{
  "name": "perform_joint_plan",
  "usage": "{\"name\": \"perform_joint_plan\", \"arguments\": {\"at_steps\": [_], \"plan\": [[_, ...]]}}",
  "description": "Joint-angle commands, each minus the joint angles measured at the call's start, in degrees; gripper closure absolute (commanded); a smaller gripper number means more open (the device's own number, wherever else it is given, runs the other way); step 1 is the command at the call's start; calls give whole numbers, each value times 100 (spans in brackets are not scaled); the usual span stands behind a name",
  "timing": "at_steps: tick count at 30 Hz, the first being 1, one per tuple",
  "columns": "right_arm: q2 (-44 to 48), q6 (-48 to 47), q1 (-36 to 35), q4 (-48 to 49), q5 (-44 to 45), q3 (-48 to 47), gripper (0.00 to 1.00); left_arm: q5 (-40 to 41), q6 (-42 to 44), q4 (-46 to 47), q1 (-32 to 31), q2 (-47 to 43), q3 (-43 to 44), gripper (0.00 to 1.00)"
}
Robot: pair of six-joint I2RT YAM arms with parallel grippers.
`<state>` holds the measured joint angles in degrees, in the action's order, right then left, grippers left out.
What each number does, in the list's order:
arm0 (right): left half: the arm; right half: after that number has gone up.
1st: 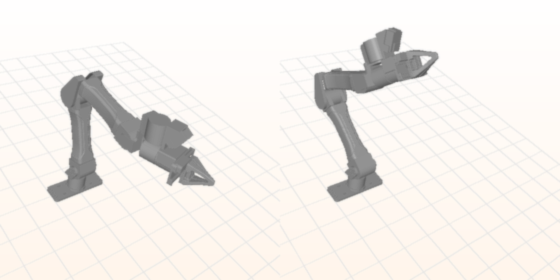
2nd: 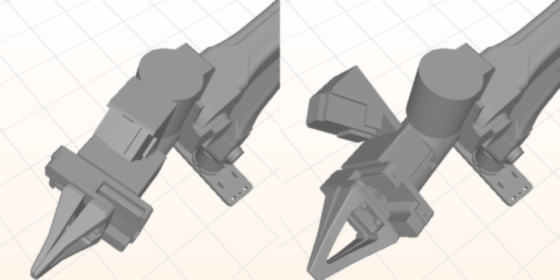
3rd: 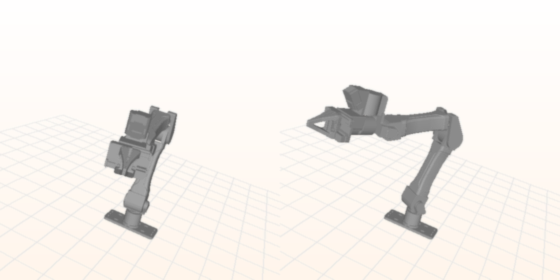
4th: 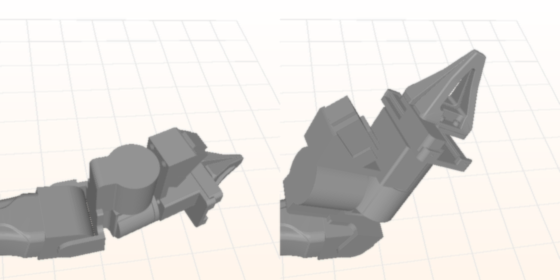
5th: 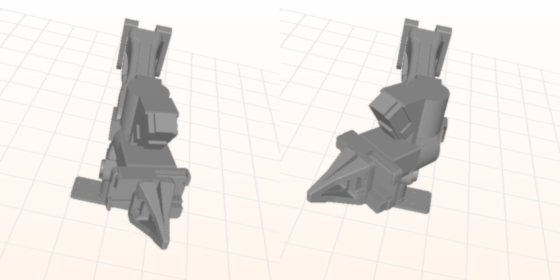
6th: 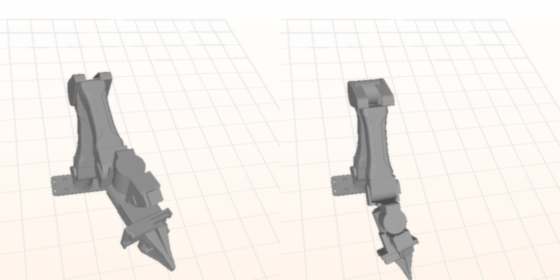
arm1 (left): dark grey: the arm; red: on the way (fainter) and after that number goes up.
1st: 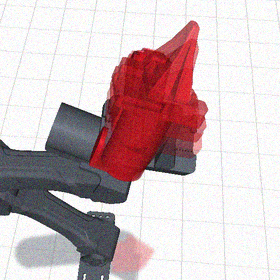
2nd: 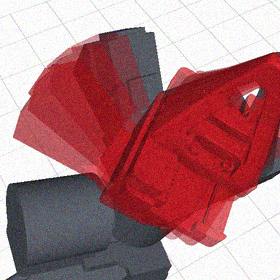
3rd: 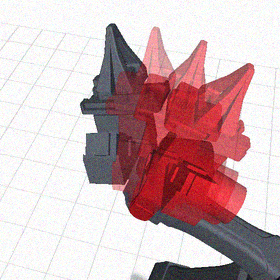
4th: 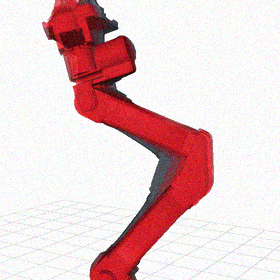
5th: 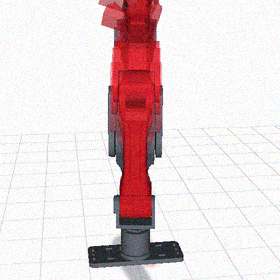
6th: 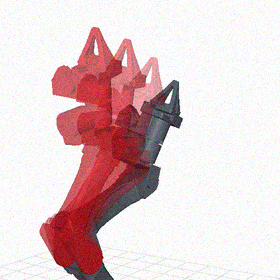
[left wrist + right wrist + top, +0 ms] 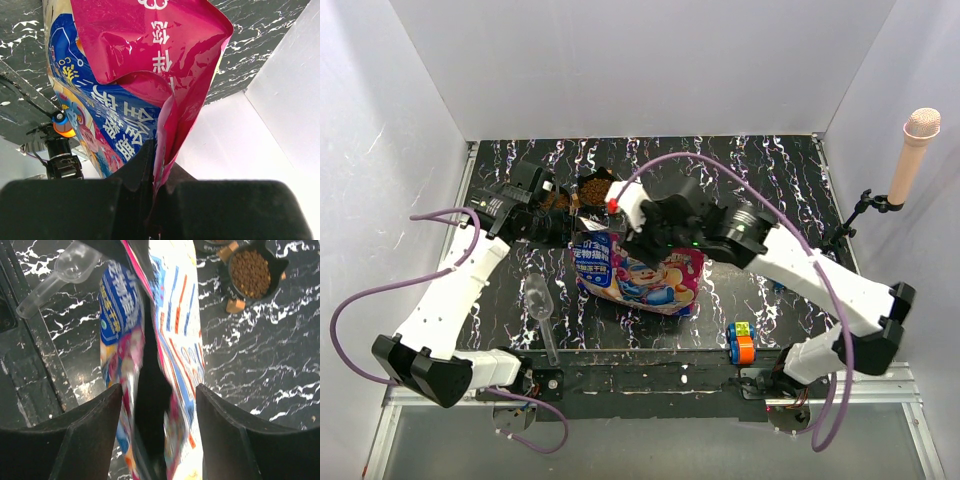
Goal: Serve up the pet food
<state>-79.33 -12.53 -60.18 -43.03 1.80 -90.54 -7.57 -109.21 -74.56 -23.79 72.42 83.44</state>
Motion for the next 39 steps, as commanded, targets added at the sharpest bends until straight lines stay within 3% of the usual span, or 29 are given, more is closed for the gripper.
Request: {"name": "perform_joint_plan", "arguments": {"at_steps": [1,6,8,11,12,13,17,20,22,24,27,28,30,36,38,39], "plan": [[-714,-460,-362,198,451,-920,33,81,-232,-216,103,-114,331,100],[-1181,-574,-652,258,1443,-1194,34,-95,-329,-164,138,-158,278,100],[-1277,-714,-723,330,1935,-1159,42,-165,-329,-181,138,-141,278,100],[-1243,-1057,-784,251,2342,-1010,70,-236,-382,-111,155,-184,200,100],[-1199,-1145,-776,216,2394,-957,90,-253,-391,-59,164,-202,182,100],[-1164,-1242,-776,76,2369,-957,98,-271,-382,-49,164,-220,173,100],[-989,-1269,-767,-400,1552,-1159,99,-402,-285,-137,199,-176,138,100],[-892,-866,-671,-407,1955,-1185,99,-499,-312,-23,208,-194,50,100],[-882,-506,-487,-828,1929,-1281,84,-578,-320,73,208,-185,6,100],[-839,-364,-407,-1128,2034,-1212,77,-771,-312,275,217,-185,-134,100],[-637,-338,-398,-1033,1912,-843,59,-974,-277,329,217,-185,-258,100],[-610,-311,-398,-1076,1851,-842,59,-974,-285,294,226,-202,-284,100],[-593,-250,-398,-1111,1998,-904,98,-957,-381,389,287,-333,-407,100],[-223,-241,-380,-917,2254,-306,99,-1438,-339,312,664,-510,-688,100],[-215,-118,-380,-1216,2341,-332,77,-1685,-233,285,858,-519,-767,100],[-171,-13,-380,-1287,2420,-280,76,-1721,-172,276,920,-527,-768,100]]}}
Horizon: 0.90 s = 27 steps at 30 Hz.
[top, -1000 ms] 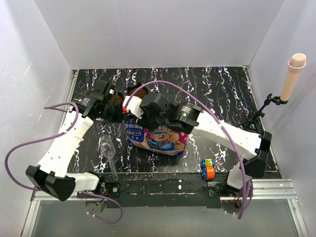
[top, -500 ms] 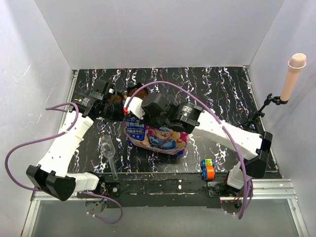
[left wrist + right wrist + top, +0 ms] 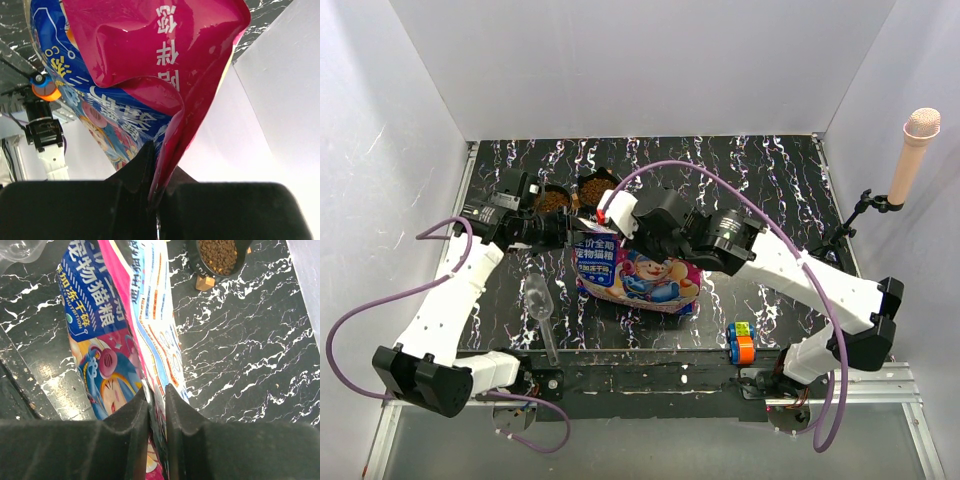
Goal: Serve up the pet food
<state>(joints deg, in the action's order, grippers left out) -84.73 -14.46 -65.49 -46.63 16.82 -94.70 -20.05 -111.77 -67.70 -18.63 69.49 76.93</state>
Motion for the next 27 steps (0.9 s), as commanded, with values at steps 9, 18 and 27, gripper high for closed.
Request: {"name": "perform_joint_plan", "arguments": {"at_steps": [9,18,27], "plan": [[396,171,142,-997,859,242,99,-816,865,-700,791,160,252,98],[106,251,133,-497,287,-374,99,-307,982,-640,-15,451,675,38],[43,172,133,-522,428,-436,82,308,489,248,-1020,732,691,72]]}}
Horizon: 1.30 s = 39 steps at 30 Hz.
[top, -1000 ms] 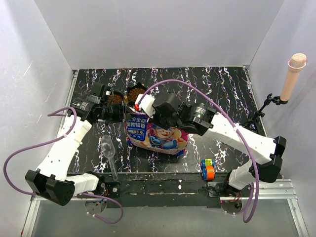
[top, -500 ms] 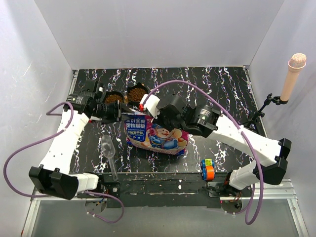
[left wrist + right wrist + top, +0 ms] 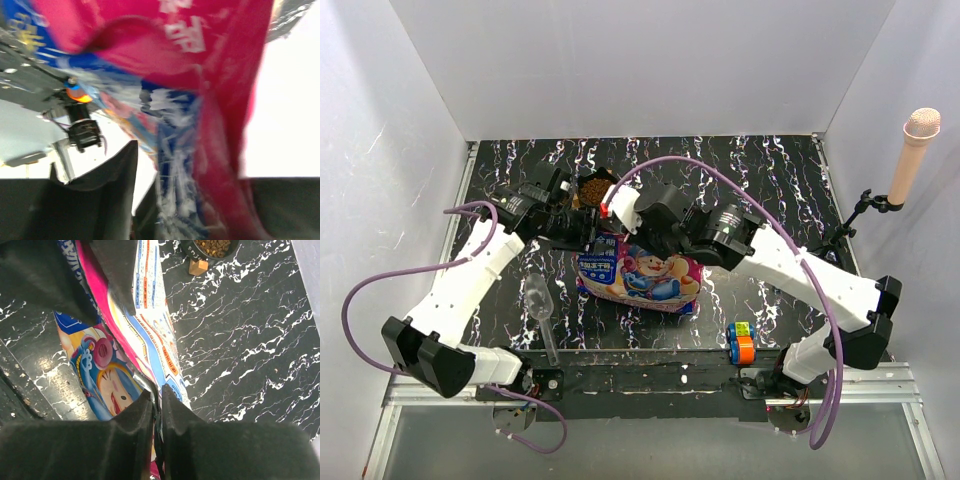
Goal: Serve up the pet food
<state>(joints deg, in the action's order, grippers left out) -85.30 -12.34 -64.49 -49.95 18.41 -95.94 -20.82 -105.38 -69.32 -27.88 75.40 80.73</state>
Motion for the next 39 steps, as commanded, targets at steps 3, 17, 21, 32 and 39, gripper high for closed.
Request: {"name": "perform_joint_plan", "arguments": {"at_steps": [3,17,21,32,39], "plan": [[574,-207,112,46,101,346,69,438,-263,726,-95,20,137,99],[1050,800,490,179,227,1122,99,475,-404,647,-200,-263,-145,100],[945,1575,429,398,-172,1060,99,587,-430,779,-709,176,144,65],[1436,901,411,153,1199,1656,82,1369,-711,1333,-965,-15,22,100],[1903,1040,507,416,911,1966,99,1651,-852,1201,-974,-499,-285,100]]}}
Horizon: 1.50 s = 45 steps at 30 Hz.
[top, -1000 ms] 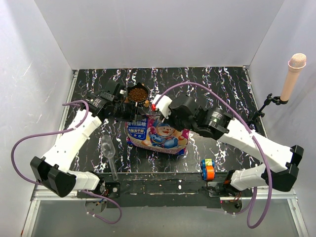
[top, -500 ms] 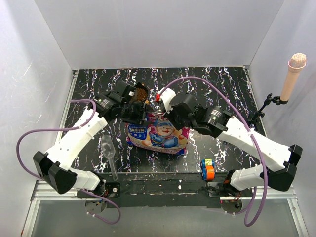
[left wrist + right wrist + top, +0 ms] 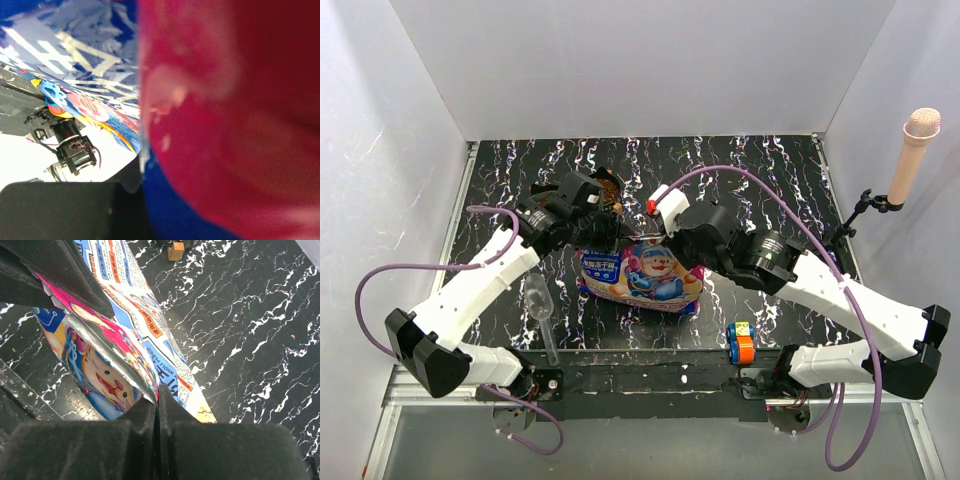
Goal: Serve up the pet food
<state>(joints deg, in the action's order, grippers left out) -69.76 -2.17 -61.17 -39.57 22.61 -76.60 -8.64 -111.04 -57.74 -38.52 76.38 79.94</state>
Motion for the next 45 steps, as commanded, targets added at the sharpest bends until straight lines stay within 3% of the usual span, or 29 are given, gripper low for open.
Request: {"name": "perform_joint_plan", "arguments": {"at_steps": [1,2,3,5,8,16,20,25,27,30,32,35,37,38,40,41,43,44,45], "plan": [[296,42,175,-631,307,-65,99,434,-338,130,99,-702,-346,100],[226,-2,175,-622,27,-135,99,425,-409,201,99,-790,-487,95],[173,-107,167,-500,-280,-180,94,434,-488,227,99,-852,-575,78],[77,-221,158,-289,-476,-241,77,477,-576,123,99,-949,-620,56],[-116,-529,149,89,-591,-373,66,644,-629,-1,117,-1020,-594,50],[-978,-1205,-105,204,-741,-1067,63,1005,-629,-229,512,-1275,-620,73],[-1285,-1400,-361,415,-451,-1278,63,953,-506,-10,679,-1231,-594,100],[-1681,-1242,-545,520,5,-1656,64,873,-330,-80,688,-950,-208,100],[-1708,-1250,-642,660,365,-1604,74,873,-321,-54,688,-949,-172,100],[-1489,-1276,-651,924,656,-1350,96,908,-243,-316,688,-1002,-110,67],[-1243,-1408,-651,1161,701,-1087,99,873,-190,-440,688,-1020,-154,51],[-944,-1365,-651,1320,446,-901,99,540,-242,-493,688,-993,-321,43],[-856,-1242,-642,1259,-35,-918,99,618,-295,-275,688,-1002,-444,46],[-873,-1111,-651,1250,-124,-953,99,749,-269,-160,688,-1002,-453,55],[-1004,-759,-642,1172,5,-1172,99,1055,-190,-80,697,-932,-392,89],[-1135,-488,-642,1032,137,-1347,99,1119,-172,-63,697,-888,-331,100],[-1390,-4,-633,786,541,-1725,99,1137,-93,-88,688,-801,-173,100],[-1452,128,-642,741,595,-1797,94,1111,-58,-158,688,-757,-102,100],[-1488,173,-660,801,665,-1806,72,1058,-49,-264,688,-721,-32,100]]}}
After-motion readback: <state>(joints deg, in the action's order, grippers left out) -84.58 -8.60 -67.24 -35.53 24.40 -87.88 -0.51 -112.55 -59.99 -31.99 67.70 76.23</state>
